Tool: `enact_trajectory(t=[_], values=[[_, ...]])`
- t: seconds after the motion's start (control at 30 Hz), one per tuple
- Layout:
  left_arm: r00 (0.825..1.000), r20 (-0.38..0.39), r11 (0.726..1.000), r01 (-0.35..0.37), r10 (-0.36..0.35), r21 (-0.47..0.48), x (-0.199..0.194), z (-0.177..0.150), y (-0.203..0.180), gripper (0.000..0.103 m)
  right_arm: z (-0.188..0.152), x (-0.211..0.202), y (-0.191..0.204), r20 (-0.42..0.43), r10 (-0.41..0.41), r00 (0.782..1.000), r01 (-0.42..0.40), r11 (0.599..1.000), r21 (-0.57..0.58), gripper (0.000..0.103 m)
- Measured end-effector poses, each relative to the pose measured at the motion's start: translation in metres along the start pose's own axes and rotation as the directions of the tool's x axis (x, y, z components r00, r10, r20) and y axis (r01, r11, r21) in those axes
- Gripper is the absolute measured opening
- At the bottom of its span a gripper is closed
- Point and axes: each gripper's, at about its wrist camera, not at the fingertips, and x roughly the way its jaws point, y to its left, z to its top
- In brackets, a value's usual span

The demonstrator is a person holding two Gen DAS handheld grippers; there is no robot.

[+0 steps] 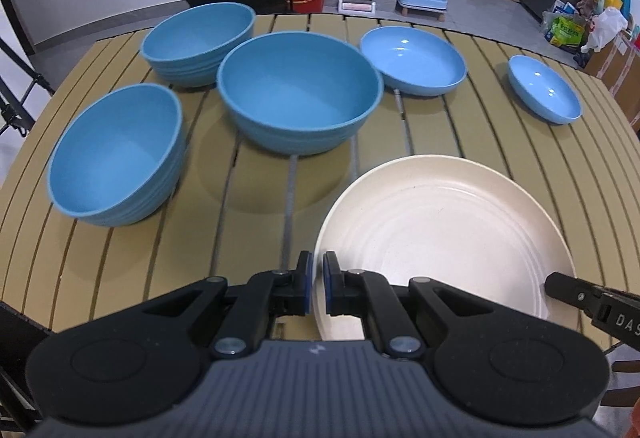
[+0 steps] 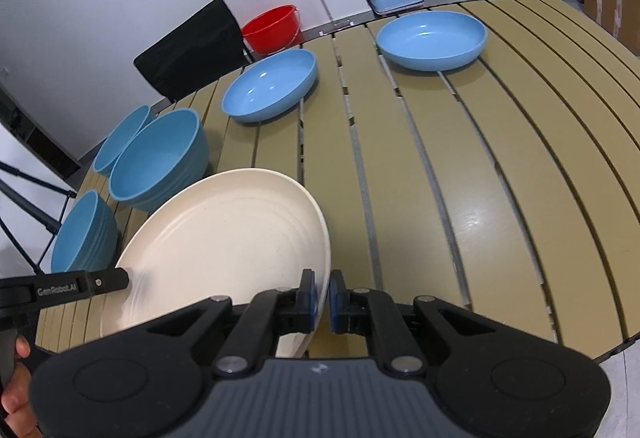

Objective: Organize plates and bowls
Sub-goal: 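Drag the cream plate with both grippers toward the table edge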

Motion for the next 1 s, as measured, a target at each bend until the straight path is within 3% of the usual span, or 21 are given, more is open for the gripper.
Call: enact_trajectory(t=[0.3, 1.0], values=[[1.000, 0.011, 0.999, -0.023, 0.024, -0.034, 0.013, -0.018, 0.021, 0.007, -0.013, 0.019, 0.019, -0.015, 0.006, 1.000, -0.007, 0.998, -0.056, 0.007], [0.998, 0.048, 0.999, -0.051, 0.052, -0.013, 0.030, -0.030, 0.018, 0.007, -0.024, 0.039, 0.027, -0.006, -0.029, 1.000, 0.028, 0.995, -0.094, 0.007]])
